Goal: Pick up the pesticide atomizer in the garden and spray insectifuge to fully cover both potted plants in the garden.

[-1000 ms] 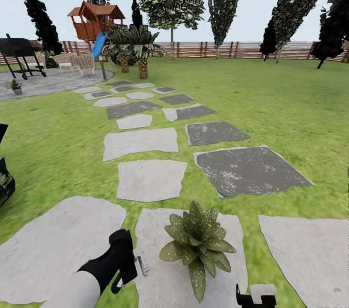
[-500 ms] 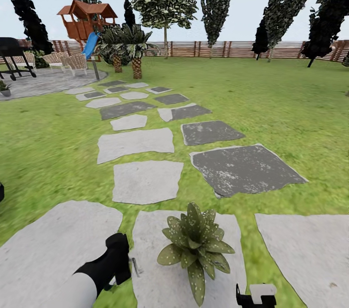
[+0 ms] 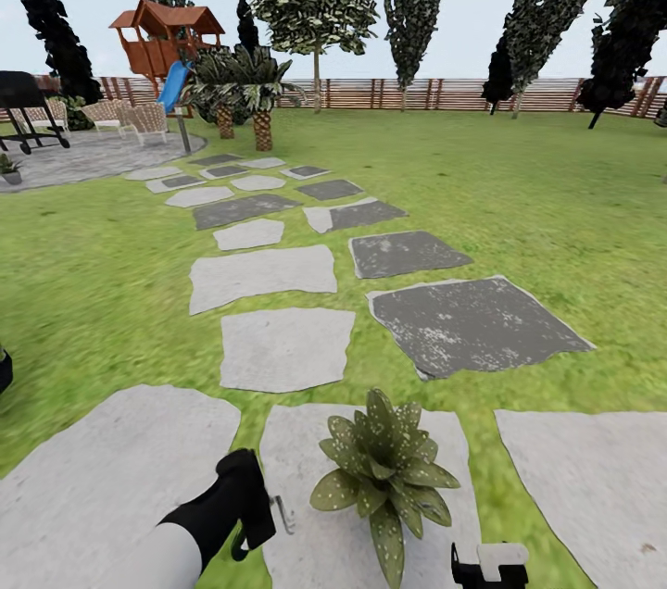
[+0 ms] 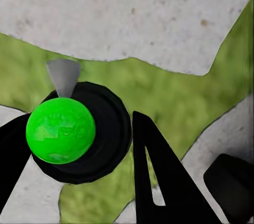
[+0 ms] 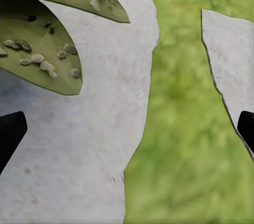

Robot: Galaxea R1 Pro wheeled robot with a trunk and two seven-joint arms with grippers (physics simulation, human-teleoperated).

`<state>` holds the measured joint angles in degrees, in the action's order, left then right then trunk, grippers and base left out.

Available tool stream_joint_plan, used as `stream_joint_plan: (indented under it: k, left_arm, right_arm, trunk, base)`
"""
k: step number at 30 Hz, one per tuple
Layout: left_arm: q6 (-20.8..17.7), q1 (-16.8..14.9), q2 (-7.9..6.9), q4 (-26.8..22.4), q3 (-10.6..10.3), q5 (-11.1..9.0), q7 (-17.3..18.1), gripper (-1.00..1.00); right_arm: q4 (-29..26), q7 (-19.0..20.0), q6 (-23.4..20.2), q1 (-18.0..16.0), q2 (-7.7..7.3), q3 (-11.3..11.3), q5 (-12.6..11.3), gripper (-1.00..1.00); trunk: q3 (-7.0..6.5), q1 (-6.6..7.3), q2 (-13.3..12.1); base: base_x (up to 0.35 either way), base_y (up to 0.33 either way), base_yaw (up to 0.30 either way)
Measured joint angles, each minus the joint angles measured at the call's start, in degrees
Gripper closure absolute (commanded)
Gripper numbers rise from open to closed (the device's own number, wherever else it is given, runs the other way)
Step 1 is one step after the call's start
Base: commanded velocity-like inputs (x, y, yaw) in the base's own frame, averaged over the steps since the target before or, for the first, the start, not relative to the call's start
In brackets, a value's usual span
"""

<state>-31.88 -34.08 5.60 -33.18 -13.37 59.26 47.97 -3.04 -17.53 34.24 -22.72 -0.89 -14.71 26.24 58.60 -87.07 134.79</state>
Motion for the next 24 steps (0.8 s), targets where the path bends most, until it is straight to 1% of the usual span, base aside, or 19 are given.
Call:
stream_joint_plan:
  k: [2,3,4,5,6,7,9,11,12,13,14,15,17,19,21,24]
  left_arm:
    - [0.05,0.0,0.45,0.33,-0.05,0.01,1.47,1.0]
    - [0.03,0.0,1.03,0.27,-0.03,-1.02,2.26,1.0]
    - [0.14,0.0,1.42,-0.02,-0.09,-2.64,2.6,1.0]
    - [0.27,0.0,1.55,-0.2,-0.14,-3.77,2.72,1.0]
    - [0.39,0.0,1.62,-0.29,-0.19,-4.57,2.74,1.0]
    - [0.47,0.0,1.61,-0.3,-0.27,-4.93,2.7,1.0]
    - [0.55,-0.01,1.16,-0.3,-0.63,-4.96,2.52,1.0]
    - [0.57,-0.01,0.63,-0.13,-0.65,-4.58,2.49,1.0]
    - [0.59,-0.01,-0.01,-0.12,-0.64,-4.4,2.47,1.0]
    - [0.66,-0.04,-1.35,-0.25,-0.42,-4.34,2.41,1.0]
    - [0.59,-0.07,-1.96,-0.33,-0.23,-4.87,2.36,1.0]
    - [0.63,-0.08,-2.04,-0.36,-0.17,-5.1,2.34,1.0]
    - [2.67,-0.09,-1.42,-0.46,0.02,-5.36,2.11,1.0]
    - [4.7,-0.09,0.55,-0.62,0.15,-5.59,1.53,1.0]
    - [5.07,-0.09,1.16,-0.64,0.16,-5.41,1.42,1.0]
    - [5.22,-0.09,1.3,-0.65,0.24,-5.36,1.37,1.0]
  right_arm:
    - [0.0,0.0,-0.01,0.0,0.01,0.0,-0.01,-1.0]
    - [0.0,0.0,-0.01,0.0,0.01,-0.02,-0.01,-1.0]
    - [0.01,0.0,-0.01,0.0,0.01,-0.01,0.02,-1.0]
    - [0.01,0.0,-0.01,0.0,0.01,0.0,0.03,-1.0]
    - [0.02,0.0,-0.01,0.0,0.01,0.0,0.01,-1.0]
    - [0.03,0.0,-0.01,0.0,0.01,0.0,0.0,-1.0]
    - [0.01,0.0,-0.01,0.0,0.01,0.0,0.03,-1.0]
    - [0.01,0.0,0.0,0.0,0.01,0.01,0.04,-1.0]
    - [0.01,0.0,-0.01,0.0,0.01,0.01,0.03,-1.0]
    - [-0.01,0.0,-0.01,0.0,0.01,0.01,0.01,-1.0]
    - [0.02,0.0,-0.01,0.0,0.01,0.01,0.02,-1.0]
    - [0.01,0.0,-0.01,0.0,0.01,0.0,0.03,-1.0]
    - [0.0,0.0,-0.01,0.0,0.01,0.0,0.03,-1.0]
    - [0.01,0.0,-0.01,0.0,0.01,0.0,0.04,-1.0]
    - [0.02,0.0,-0.01,0.0,0.01,0.0,0.02,-1.0]
    - [0.06,0.0,-0.01,0.0,0.01,0.01,0.05,-1.0]
  trunk:
    - [0.0,0.0,0.0]
    - [0.0,0.0,0.0]
    - [0.0,0.0,0.0]
    - [0.0,0.0,0.0]
    - [0.0,0.0,0.0]
    - [0.0,0.0,0.0]
    - [0.0,0.0,0.0]
    - [0.0,0.0,0.0]
    - [0.0,0.0,0.0]
    - [0.0,0.0,0.0]
    - [0.0,0.0,0.0]
    - [0.0,0.0,0.0]
    - [0.0,0.0,0.0]
    - [0.0,0.0,0.0]
    - [0.0,0.0,0.0]
    - [0.0,0.0,0.0]
  base:
    - [0.0,0.0,0.0]
    - [0.0,0.0,0.0]
    - [0.0,0.0,0.0]
    - [0.0,0.0,0.0]
    - [0.0,0.0,0.0]
    - [0.0,0.0,0.0]
    - [0.0,0.0,0.0]
    - [0.0,0.0,0.0]
    - [0.0,0.0,0.0]
    - [0.0,0.0,0.0]
    - [0.0,0.0,0.0]
    - [0.0,0.0,0.0]
    - [0.0,0.0,0.0]
    - [0.0,0.0,0.0]
    - [0.0,0.0,0.0]
    - [0.0,0.0,0.0]
